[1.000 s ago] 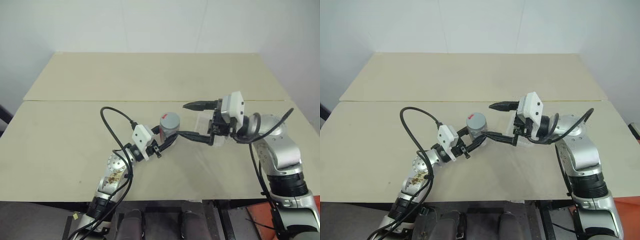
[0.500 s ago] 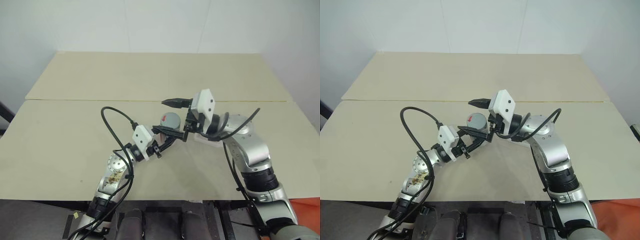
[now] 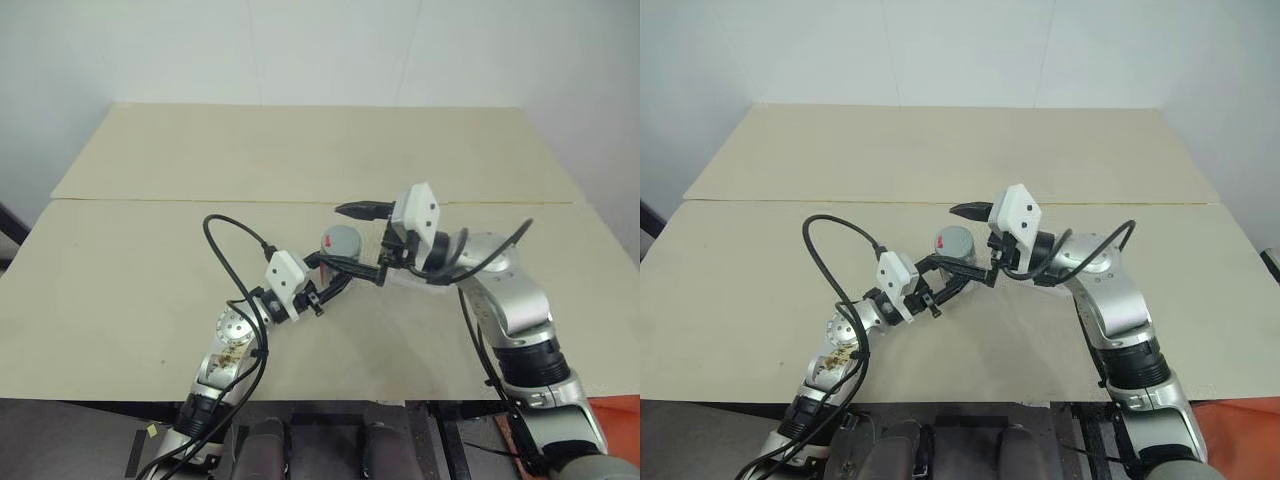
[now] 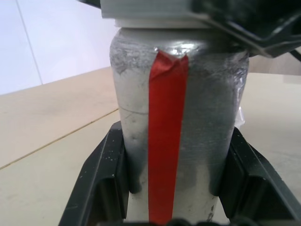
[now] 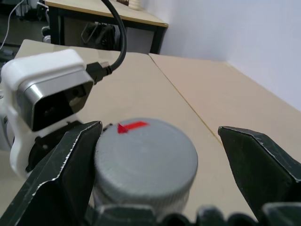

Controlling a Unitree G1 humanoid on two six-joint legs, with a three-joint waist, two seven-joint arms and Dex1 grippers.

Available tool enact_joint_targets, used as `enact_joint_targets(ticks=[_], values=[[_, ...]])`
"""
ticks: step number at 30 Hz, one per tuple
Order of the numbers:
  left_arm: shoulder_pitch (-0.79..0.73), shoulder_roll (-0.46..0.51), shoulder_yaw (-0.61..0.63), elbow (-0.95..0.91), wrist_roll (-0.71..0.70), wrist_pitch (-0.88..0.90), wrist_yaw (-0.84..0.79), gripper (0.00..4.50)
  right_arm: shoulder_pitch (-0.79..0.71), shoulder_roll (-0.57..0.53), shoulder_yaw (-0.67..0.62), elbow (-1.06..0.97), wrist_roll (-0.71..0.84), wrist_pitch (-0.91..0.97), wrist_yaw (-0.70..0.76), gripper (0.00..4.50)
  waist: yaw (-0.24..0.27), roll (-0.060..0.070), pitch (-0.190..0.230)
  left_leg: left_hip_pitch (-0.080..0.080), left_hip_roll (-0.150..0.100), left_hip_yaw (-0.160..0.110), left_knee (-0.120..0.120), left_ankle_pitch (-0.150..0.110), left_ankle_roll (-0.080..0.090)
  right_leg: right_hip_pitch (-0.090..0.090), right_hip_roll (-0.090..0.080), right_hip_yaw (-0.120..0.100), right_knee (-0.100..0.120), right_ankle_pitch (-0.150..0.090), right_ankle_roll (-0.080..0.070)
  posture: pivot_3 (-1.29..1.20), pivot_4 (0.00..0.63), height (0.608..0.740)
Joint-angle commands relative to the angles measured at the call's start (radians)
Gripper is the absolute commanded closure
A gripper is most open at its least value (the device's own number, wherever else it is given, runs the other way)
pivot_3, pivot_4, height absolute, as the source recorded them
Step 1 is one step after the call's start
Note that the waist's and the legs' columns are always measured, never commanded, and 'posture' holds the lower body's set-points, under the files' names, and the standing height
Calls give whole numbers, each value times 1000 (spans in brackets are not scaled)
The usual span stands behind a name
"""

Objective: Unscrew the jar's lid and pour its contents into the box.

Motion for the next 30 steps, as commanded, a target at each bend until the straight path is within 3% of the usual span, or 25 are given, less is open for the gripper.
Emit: enact_joint_targets(ticks=[1, 12, 16, 30], values=[[-9, -3, -7, -22, -10, -28, -13, 2452, 17, -28, -59, -47, 14, -7, -8, 26, 0, 0, 0, 0, 0, 0, 0, 0, 0, 0, 0, 0, 0, 0, 0, 0, 150, 740], [-12, 0, -5, -18, -12, -31, -24, 2452, 48, -67, -76, -85, 75, 13, 24, 26, 0, 0, 0, 0, 0, 0, 0, 0, 0, 0, 0, 0, 0, 0, 0, 0, 150, 740], [-13, -4, -4, -17, -10, -32, -23, 2452, 49, -52, -83, -101, 141, 78, 21, 26, 0, 0, 0, 0, 0, 0, 0, 0, 0, 0, 0, 0, 0, 0, 0, 0, 150, 740], [-9, -3, -3, -20, -4, -36, -19, 2452, 20, -9, -58, -61, 146, 118, 27, 26, 0, 0, 0, 0, 0, 0, 0, 0, 0, 0, 0, 0, 0, 0, 0, 0, 150, 740]])
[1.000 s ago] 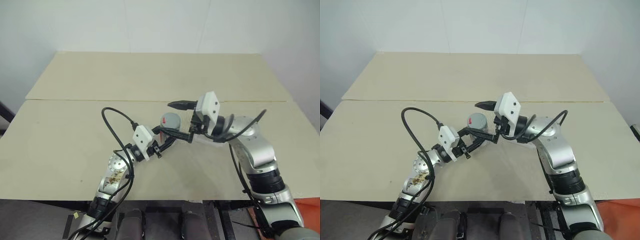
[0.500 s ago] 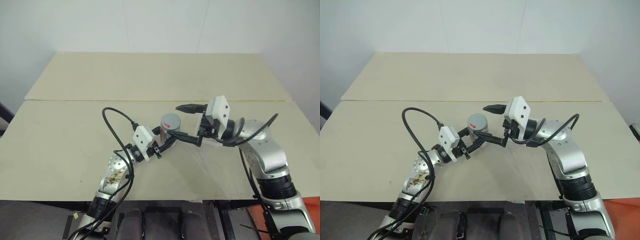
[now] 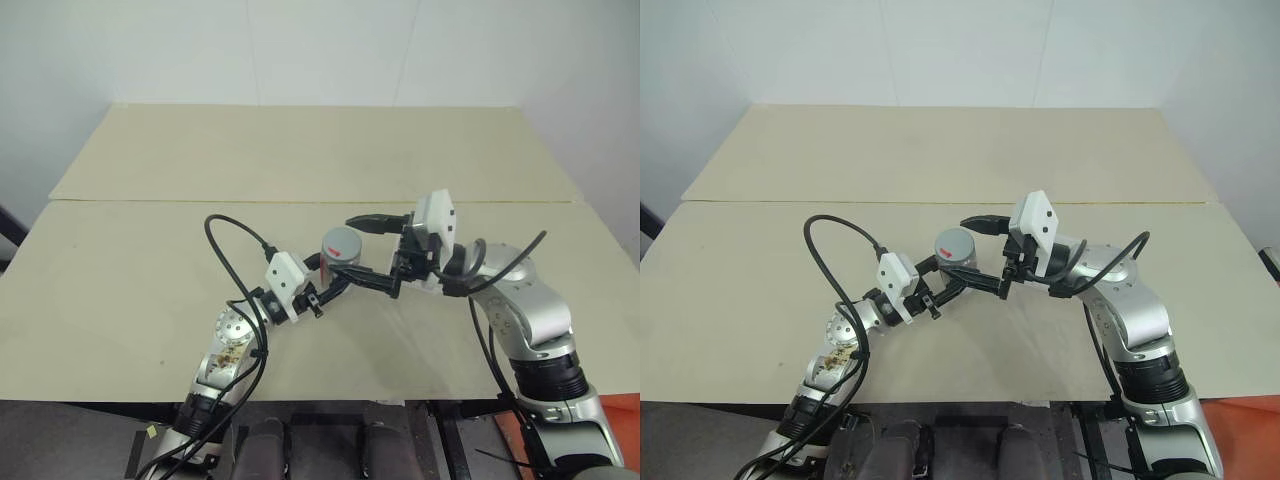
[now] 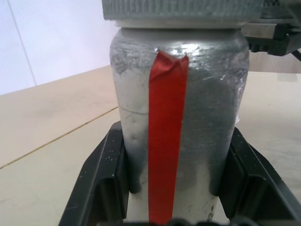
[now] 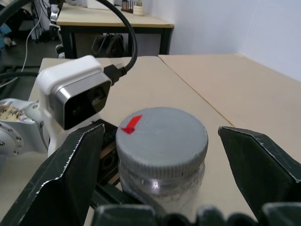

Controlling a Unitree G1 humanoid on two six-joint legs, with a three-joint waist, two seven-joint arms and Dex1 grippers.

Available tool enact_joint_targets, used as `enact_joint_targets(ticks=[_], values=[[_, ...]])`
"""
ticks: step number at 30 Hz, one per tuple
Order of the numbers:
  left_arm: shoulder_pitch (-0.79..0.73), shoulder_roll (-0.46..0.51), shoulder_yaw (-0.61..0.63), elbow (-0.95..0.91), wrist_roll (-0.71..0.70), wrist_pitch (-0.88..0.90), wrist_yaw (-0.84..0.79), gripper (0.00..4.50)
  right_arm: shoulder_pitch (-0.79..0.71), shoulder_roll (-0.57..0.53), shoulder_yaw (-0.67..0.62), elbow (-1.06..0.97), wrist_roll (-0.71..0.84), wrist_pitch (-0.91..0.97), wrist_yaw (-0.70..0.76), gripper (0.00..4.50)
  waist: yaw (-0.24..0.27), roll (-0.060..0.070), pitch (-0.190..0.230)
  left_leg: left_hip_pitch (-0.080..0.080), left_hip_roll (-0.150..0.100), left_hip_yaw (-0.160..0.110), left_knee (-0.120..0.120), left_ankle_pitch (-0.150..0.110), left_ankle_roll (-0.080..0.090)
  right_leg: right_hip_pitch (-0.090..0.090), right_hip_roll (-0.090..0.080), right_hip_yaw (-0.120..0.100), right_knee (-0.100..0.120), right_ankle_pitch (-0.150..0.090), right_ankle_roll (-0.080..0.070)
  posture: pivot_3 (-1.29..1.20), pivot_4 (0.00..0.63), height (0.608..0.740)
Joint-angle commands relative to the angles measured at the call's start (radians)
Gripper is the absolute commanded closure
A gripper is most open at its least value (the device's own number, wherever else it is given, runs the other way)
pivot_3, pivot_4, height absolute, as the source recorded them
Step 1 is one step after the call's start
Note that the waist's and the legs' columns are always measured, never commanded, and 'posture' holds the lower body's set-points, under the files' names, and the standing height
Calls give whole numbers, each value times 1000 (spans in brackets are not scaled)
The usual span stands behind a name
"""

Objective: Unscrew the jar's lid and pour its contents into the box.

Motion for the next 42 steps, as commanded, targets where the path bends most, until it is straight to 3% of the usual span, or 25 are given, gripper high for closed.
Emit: enact_joint_targets(ticks=[1, 3, 6, 16, 24, 30, 36, 39, 42], values=[[-8, -3, -3, -23, -4, -30, 1, 2452, -22, 4, -12, -15, 19, 4, 5, 196, 0, 0, 0, 0, 0, 0, 0, 0, 0, 0, 0, 0, 0, 0, 0, 0, 150, 740], [-7, -3, -3, -24, -3, -30, 2, 2452, -23, 5, -13, -14, 18, 4, 7, 611, 0, 0, 0, 0, 0, 0, 0, 0, 0, 0, 0, 0, 0, 0, 0, 0, 150, 740], [-6, -3, -5, -24, -1, -30, 3, 2452, -22, 6, -13, -16, 19, 4, 7, 1584, 0, 0, 0, 0, 0, 0, 0, 0, 0, 0, 0, 0, 0, 0, 0, 0, 150, 740], [-6, -1, -7, -16, 2, -34, 0, 2452, -24, 12, -22, -23, 24, 5, -9, 1584, 0, 0, 0, 0, 0, 0, 0, 0, 0, 0, 0, 0, 0, 0, 0, 0, 150, 740], [-9, 3, -10, -8, 8, -44, -2, 2452, -48, 45, -115, -38, 200, 133, -42, 1584, 0, 0, 0, 0, 0, 0, 0, 0, 0, 0, 0, 0, 0, 0, 0, 0, 150, 740], [-1, 2, -13, -19, 12, -44, 4, 2452, -22, 30, -193, -67, 227, 147, -121, 1584, 1, 0, 0, 0, 0, 0, 0, 0, 0, 0, 0, 0, 0, 0, 0, 0, 150, 740], [9, -2, -14, -57, 19, -27, 33, 2452, 145, -68, -398, -104, 175, 136, -264, 1584, 12, 0, 0, -1, 0, 0, 0, 0, 0, 1, -1, -1, -2, 0, 1, 0, 150, 740], [4, -8, -18, -75, 11, -14, 42, 2452, 327, -110, -536, -127, 89, 174, -403, 1584, 16, 0, 0, -1, 0, 0, 0, 0, 0, 1, -1, 0, -1, 0, 0, 0, 150, 740], [-3, -9, -16, -82, 7, -5, 46, 2452, 436, -129, -562, -144, 44, 211, -468, 1584, 9, 2, -1, -1, -1, 1, 0, 0, 0, 1, -1, 0, -1, 0, 1, 0, 150, 740]])
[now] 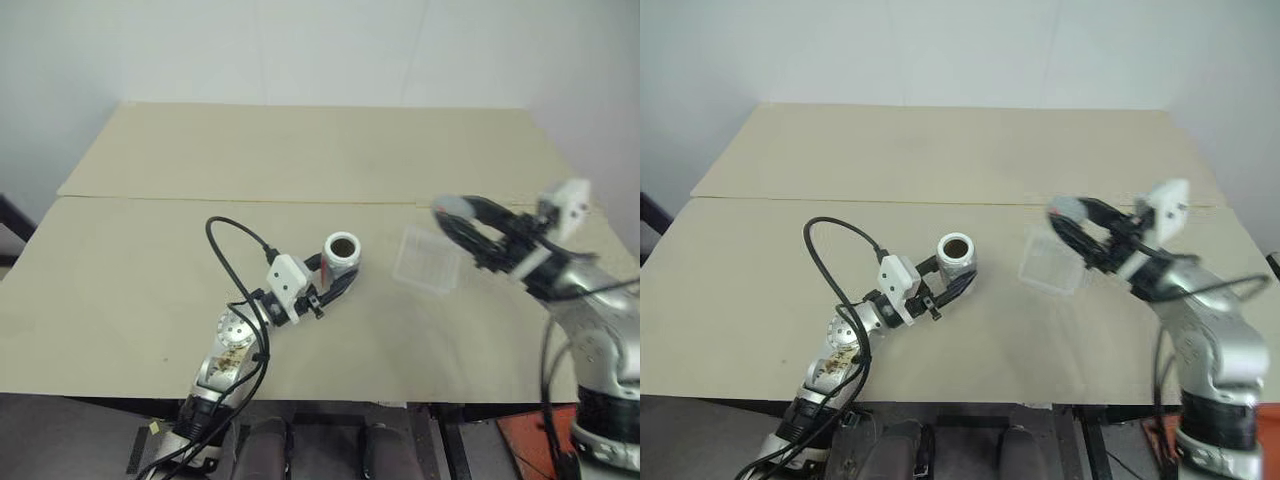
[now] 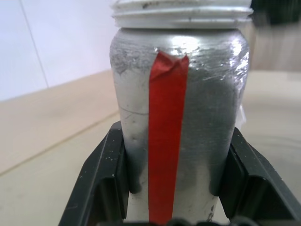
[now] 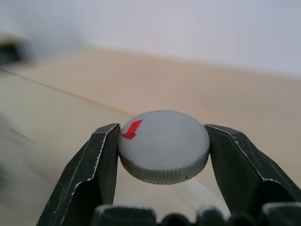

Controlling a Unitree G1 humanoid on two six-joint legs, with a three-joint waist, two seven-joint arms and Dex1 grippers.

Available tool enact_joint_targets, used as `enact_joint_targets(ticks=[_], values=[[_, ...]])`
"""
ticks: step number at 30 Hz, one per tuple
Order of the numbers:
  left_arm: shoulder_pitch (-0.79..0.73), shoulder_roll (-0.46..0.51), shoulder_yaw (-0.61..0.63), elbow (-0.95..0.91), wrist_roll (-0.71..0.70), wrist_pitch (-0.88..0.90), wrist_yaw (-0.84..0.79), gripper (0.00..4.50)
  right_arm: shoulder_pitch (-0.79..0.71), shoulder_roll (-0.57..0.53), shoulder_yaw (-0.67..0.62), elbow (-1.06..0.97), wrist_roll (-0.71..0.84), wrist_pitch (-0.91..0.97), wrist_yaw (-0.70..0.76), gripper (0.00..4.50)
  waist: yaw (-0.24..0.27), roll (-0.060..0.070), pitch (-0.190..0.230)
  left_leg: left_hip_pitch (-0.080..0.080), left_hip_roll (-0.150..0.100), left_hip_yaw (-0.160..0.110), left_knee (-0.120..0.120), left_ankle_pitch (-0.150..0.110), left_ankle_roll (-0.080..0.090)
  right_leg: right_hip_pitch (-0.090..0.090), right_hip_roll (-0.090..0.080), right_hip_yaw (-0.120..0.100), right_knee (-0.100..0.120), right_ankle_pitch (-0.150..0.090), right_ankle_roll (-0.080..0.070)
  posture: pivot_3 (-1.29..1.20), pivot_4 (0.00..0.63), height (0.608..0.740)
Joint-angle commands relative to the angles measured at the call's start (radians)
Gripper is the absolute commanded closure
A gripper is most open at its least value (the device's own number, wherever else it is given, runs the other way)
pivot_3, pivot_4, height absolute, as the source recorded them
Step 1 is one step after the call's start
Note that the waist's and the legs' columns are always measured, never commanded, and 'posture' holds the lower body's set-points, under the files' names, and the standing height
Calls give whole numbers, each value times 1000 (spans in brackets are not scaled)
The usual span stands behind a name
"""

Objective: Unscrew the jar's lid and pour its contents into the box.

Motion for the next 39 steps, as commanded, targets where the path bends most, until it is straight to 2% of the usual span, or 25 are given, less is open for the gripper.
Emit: enact_joint_targets(ticks=[1, 6, 17, 22, 28, 33, 36, 39], values=[[-19, -7, 1, -47, -10, 6, 13, 2452, 99, -32, -52, -50, -68, 34, -81, 1584, -13, 3, -1, 1, 0, 0, 0, 0, 0, 0, 0, 1, 0, 0, 0, 0, 150, 740], [-18, -3, 3, -47, 1, 9, 26, 2452, 156, -47, -23, -12, -127, 78, -126, 1584, -30, 4, -2, 2, 0, 0, 0, 0, 0, 1, 1, 3, 1, 0, 0, 0, 150, 740], [10, 40, 23, -35, 19, 19, 42, 2452, 128, -79, 66, 112, -153, 243, -105, 1584, -27, 4, -2, 2, 0, -1, 0, 0, 0, 1, 1, 3, 0, 0, 0, 0, 150, 740], [8, 39, 20, -40, 18, 23, 48, 2452, 139, -94, 61, 88, -147, 256, -66, 92, -24, 4, -2, 2, 0, -1, 0, 0, 0, 1, 1, 2, 0, 0, 0, 0, 150, 740], [-13, 40, 12, -24, 21, 21, 39, 2452, 164, -118, 28, 17, -150, 242, -48, 37, -21, 4, -2, 2, 0, -1, 0, 0, 0, 1, 1, 2, 0, 0, 0, 0, 150, 740], [-150, 26, -11, 68, 84, 21, 54, 2452, 130, -167, -64, -89, -126, 230, -38, 37, -12, 4, -2, 1, -1, -1, 1, 0, 0, 1, 1, 3, 0, 1, 1, 0, 150, 740], [-277, 14, -23, 198, 125, 9, 53, 2452, 140, -226, -71, -145, -116, 218, 22, 37, -9, 4, -2, 1, -1, -1, 1, 0, 1, 2, 1, 2, -1, 1, 2, 0, 150, 740], [-398, 4, -35, 349, 165, -28, 49, 2452, 143, -240, -57, -183, -132, 200, 24, 37, -11, 3, -2, 1, -1, -1, 1, 0, 1, 3, 1, 1, -2, 1, 2, 0, 150, 740]])
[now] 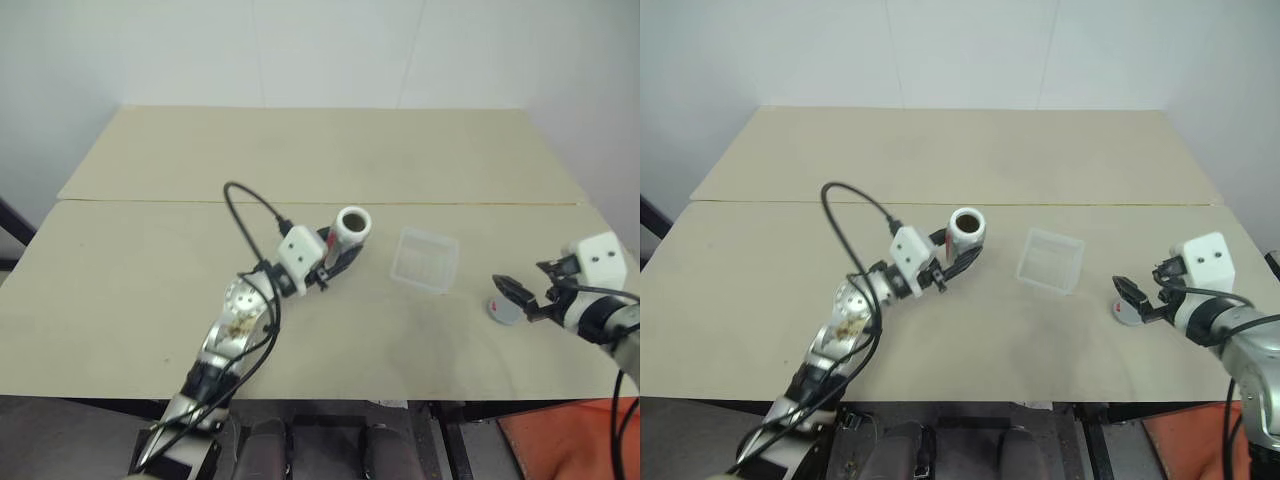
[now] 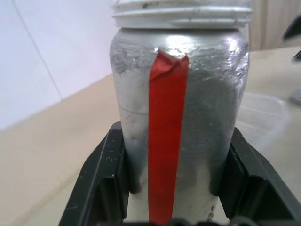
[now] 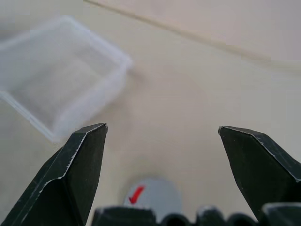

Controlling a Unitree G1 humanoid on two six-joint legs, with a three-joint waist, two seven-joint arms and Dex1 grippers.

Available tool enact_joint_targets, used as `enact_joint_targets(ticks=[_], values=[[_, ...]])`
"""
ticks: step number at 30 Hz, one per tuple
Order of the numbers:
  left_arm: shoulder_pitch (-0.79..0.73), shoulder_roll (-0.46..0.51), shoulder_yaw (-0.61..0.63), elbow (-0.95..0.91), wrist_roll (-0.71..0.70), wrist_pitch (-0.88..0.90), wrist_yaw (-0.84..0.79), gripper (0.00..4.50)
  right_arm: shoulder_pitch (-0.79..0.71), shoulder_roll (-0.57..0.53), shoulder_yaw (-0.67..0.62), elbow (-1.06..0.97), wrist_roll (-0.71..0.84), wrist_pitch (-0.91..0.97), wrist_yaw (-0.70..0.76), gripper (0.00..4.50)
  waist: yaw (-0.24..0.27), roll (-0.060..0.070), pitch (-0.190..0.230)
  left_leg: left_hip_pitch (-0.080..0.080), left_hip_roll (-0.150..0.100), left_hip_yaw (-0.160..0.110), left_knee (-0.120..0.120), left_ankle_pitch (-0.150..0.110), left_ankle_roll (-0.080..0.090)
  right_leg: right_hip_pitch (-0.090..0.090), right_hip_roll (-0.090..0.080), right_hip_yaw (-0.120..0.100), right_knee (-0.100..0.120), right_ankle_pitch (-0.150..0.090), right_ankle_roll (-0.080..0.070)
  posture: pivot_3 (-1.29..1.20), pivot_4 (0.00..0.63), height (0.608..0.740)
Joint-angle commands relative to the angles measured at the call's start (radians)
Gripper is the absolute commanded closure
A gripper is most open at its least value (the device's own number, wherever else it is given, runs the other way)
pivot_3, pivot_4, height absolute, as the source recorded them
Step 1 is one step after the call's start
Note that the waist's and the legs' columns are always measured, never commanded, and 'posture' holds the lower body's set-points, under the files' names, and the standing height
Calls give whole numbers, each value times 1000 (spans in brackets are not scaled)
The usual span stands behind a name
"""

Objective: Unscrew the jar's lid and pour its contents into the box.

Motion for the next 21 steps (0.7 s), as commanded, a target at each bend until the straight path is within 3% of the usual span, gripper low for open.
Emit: enact_joint_targets(ticks=[1, 6, 11, 16, 21], values=[[-153, -11, -37, 187, 84, -78, 8, 2452, -5, 4, -20, -70, 3, -25, -8, 37, -1, -1, 0, 0, 0, 0, 0, 0, 0, 0, 0, 0, 0, 0, 0, 0, 150, 740], [-440, -4, -180, 601, 350, -335, 138, 2452, 53, 27, -31, -182, 26, -34, 15, 37, 2, -1, 1, -2, -1, 1, 0, 0, 0, -1, 0, -1, -1, 0, 0, 0, 150, 740], [-690, -24, -372, 914, 653, -495, 454, 2452, 102, 72, -60, -280, 59, 2, -18, 37, 6, -3, 2, -9, -1, 1, 0, -1, 1, -5, 0, -3, -3, 0, 1, 0, 150, 740], [-820, -86, -530, 1059, 867, -512, 759, 2452, 168, 118, -70, -344, 60, 7, -54, 37, 10, -5, 3, -9, -1, 1, 1, -1, 1, -5, 0, -3, -3, 0, 2, 0, 150, 740], [-878, -153, -730, 1130, 1100, -402, 1073, 2452, 214, 162, -90, -415, 85, 11, -81, 37, 15, -5, 3, -9, -1, 1, 1, -1, 1, -6, -1, -3, -1, 0, 2, 0, 150, 740]])
